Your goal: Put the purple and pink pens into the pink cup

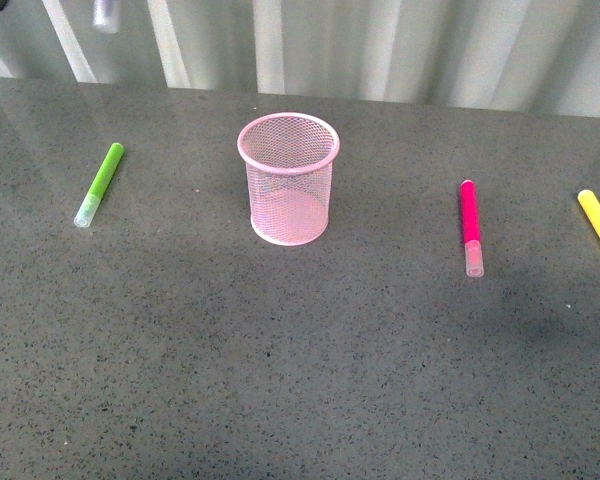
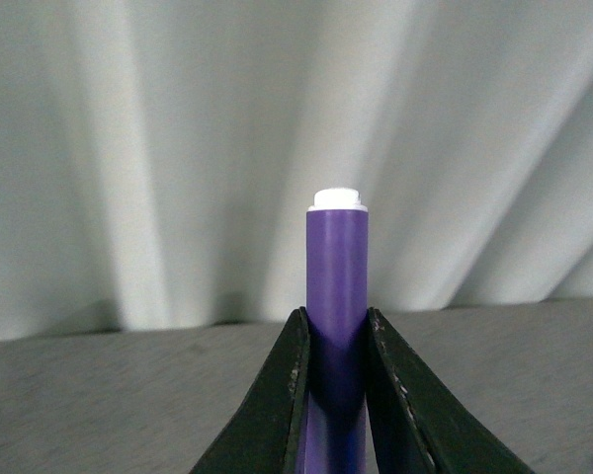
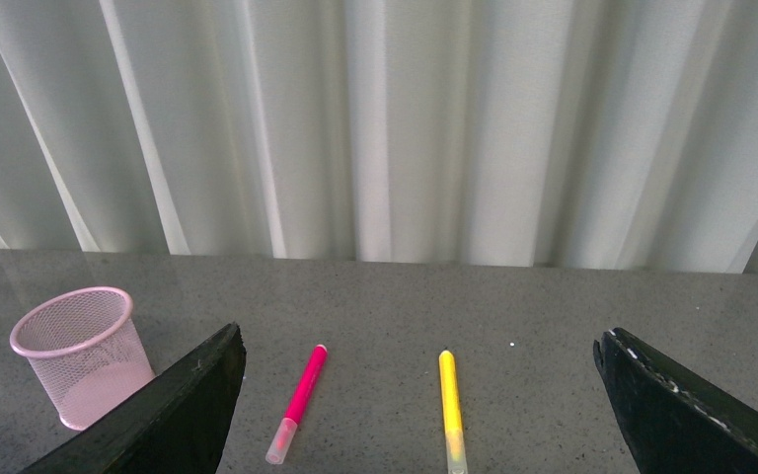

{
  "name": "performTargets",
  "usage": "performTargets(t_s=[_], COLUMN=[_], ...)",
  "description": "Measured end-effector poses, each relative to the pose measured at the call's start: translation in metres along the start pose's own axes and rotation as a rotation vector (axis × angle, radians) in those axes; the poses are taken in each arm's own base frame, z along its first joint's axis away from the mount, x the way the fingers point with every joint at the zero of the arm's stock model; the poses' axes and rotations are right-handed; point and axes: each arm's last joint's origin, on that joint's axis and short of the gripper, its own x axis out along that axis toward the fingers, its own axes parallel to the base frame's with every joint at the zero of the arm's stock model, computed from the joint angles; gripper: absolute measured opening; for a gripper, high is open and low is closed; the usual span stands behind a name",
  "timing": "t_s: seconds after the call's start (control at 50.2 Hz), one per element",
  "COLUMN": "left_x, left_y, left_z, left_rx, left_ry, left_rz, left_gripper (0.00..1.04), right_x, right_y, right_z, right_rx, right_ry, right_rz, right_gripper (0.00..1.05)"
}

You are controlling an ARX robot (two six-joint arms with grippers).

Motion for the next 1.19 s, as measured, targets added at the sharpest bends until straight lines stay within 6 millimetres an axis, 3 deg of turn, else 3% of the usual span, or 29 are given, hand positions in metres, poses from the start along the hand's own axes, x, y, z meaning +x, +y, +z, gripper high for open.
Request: performTargets(t_s=[0.199, 0.339, 0.558, 0.817, 1.195], left_x=[0.001, 0.011, 0.031, 0.036, 0.037], left_y=[-0.076, -0.105, -0.098, -0.085, -0.087], left_z=[-0.023, -0.048, -0.076, -0.092, -0.106], left_rx=[-0.04, -0.074, -0.105, -0.142, -0.179], left_ry=[-0.17, -0.187, -0.144, -0.105, -0.068], left_rz=[-0.114, -0.096, -0.035, -0.003, -0.021], left_gripper=[0.13, 0.13, 0.13, 0.13, 0.13], right_x=[0.0, 0.0, 0.0, 0.0, 0.0], right_y=[0.0, 0.0, 0.0, 0.0, 0.0], right_z=[0.0, 0.0, 0.0, 0.0, 0.0], right_rx=[0.0, 0.0, 0.0, 0.0, 0.0], right_ry=[0.0, 0.0, 0.0, 0.0, 0.0], right_rz=[0.0, 0.0, 0.0, 0.0, 0.0], right_gripper=[0.98, 0.98, 0.98, 0.98, 0.98])
